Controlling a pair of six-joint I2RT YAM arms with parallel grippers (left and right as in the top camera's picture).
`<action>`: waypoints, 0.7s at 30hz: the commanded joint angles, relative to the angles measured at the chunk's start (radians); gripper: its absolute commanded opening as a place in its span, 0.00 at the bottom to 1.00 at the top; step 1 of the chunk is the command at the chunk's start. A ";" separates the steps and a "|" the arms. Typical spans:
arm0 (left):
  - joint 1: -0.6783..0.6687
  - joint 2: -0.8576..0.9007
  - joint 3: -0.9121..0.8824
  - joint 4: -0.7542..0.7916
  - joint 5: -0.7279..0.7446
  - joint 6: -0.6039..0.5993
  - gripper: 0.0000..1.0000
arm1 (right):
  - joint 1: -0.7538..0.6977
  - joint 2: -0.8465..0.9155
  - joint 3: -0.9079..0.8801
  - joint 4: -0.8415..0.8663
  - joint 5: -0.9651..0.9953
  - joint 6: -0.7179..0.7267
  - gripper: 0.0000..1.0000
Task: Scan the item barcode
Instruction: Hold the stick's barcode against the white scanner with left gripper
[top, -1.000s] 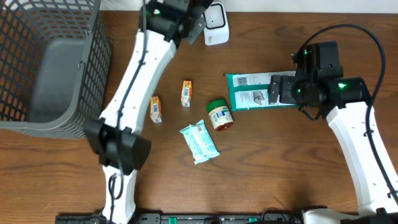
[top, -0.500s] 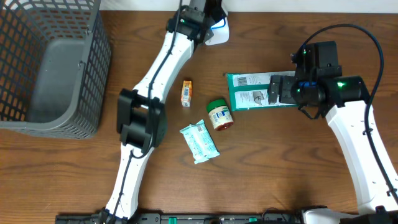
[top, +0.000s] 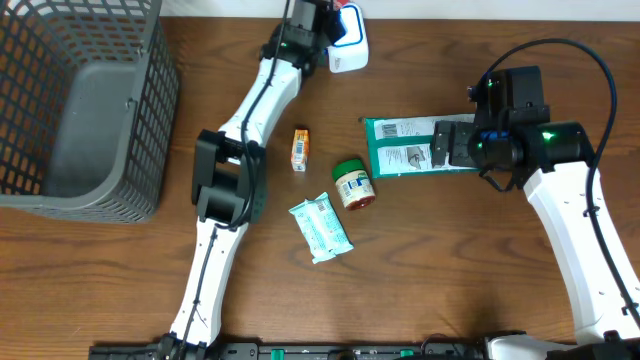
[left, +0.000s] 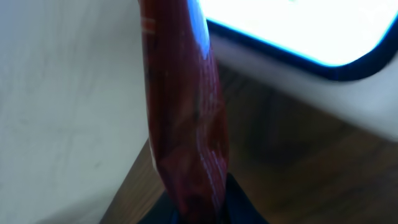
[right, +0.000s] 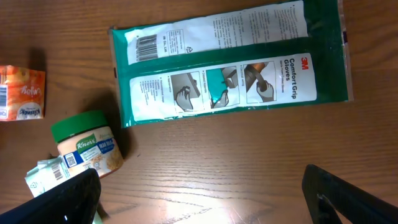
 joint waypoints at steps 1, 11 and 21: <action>0.006 0.011 0.021 0.008 -0.008 0.014 0.07 | -0.005 0.000 -0.006 -0.001 0.016 -0.010 0.99; -0.005 0.011 0.021 0.023 -0.047 0.147 0.07 | -0.005 0.000 -0.006 -0.001 0.016 -0.010 0.99; -0.017 0.011 0.021 0.037 -0.092 0.192 0.07 | -0.005 0.000 -0.006 -0.001 0.016 -0.010 0.99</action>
